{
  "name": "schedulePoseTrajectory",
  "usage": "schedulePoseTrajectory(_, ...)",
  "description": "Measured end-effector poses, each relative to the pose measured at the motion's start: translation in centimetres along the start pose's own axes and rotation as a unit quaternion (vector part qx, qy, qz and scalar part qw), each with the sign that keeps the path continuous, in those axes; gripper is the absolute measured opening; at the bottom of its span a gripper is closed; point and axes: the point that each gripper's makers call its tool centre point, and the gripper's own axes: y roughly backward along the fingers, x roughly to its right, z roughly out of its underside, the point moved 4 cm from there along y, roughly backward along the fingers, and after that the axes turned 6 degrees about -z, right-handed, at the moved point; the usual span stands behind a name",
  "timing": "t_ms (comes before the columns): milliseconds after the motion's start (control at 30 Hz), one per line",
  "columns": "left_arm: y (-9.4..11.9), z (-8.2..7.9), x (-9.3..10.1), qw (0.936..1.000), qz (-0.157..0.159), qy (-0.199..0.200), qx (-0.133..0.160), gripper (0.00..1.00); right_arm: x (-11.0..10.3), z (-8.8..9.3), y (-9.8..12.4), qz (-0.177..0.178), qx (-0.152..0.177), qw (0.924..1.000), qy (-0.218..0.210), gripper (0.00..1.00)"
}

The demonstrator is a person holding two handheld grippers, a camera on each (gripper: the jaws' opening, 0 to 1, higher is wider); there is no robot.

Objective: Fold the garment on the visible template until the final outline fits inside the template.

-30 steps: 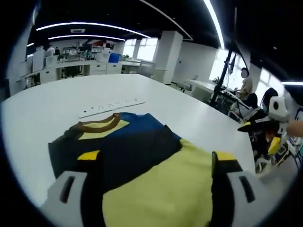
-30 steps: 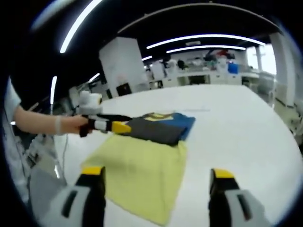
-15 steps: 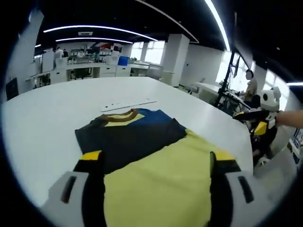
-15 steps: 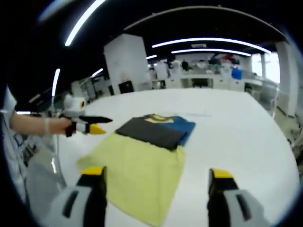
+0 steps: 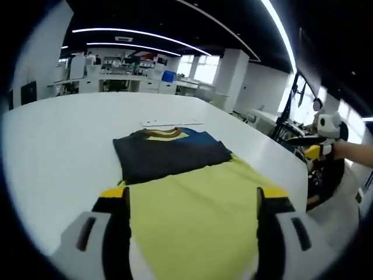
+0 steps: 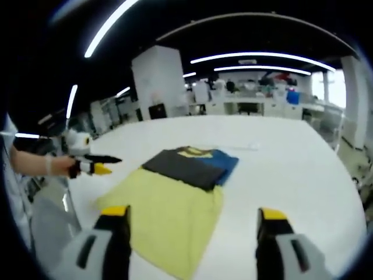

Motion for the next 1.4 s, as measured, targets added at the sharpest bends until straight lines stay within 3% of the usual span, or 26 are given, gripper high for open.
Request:
schedulePoseTrajectory(133, 1.0, 0.7, -0.2, 0.9999, -0.005, 0.012, -0.008, 0.84, 0.4, 0.5, 0.1, 0.002, -0.003, 1.0, -0.004, 0.89)
schedulePoseTrajectory(433, 2.3, 2.7, -0.7, 0.9992, -0.003, -0.003, -0.04, 0.81, 1.0, 2.8, 0.2, 0.0, -0.028, 0.9995, -0.014, 0.87)
schedulePoseTrajectory(500, 2.7, 3.1, -0.6, 0.999, -0.001, -0.003, -0.046, 0.79, 0.9, 3.7, 0.2, -0.001, -0.04, 0.999, -0.018, 0.83)
schedulePoseTrajectory(600, 3.2, 4.0, -1.2, 0.9984, -0.008, -0.001, -0.056, 0.78, 0.6, 4.7, 0.1, -0.003, -0.053, 0.9983, -0.024, 0.69)
schedulePoseTrajectory(833, 4.7, 6.1, -1.6, 0.9961, -0.016, 0.012, -0.086, 0.72, -0.5, 6.4, -0.4, -0.014, -0.077, 0.9965, -0.029, 0.65)
schedulePoseTrajectory(967, 5.6, 7.3, -1.5, 0.994, -0.012, 0.01, -0.109, 0.64, -0.9, 7.1, -0.6, -0.021, -0.087, 0.9957, -0.025, 0.6)
schedulePoseTrajectory(1133, 6.7, 9.0, -1.6, 0.9906, -0.008, 0.041, -0.13, 0.49, -1.1, 8.2, -0.8, -0.023, -0.101, 0.9942, -0.03, 0.57)
schedulePoseTrajectory(1267, 7.3, 10.3, -1.7, 0.9875, -0.022, 0.054, -0.146, 0.45, -1.0, 9.5, -1.1, -0.022, -0.116, 0.9924, -0.035, 0.44)
schedulePoseTrajectory(1400, 7.8, 11.1, -2.0, 0.9841, -0.031, 0.08, -0.155, 0.35, -1.3, 10.1, -1.2, -0.024, -0.121, 0.9913, -0.047, 0.42)
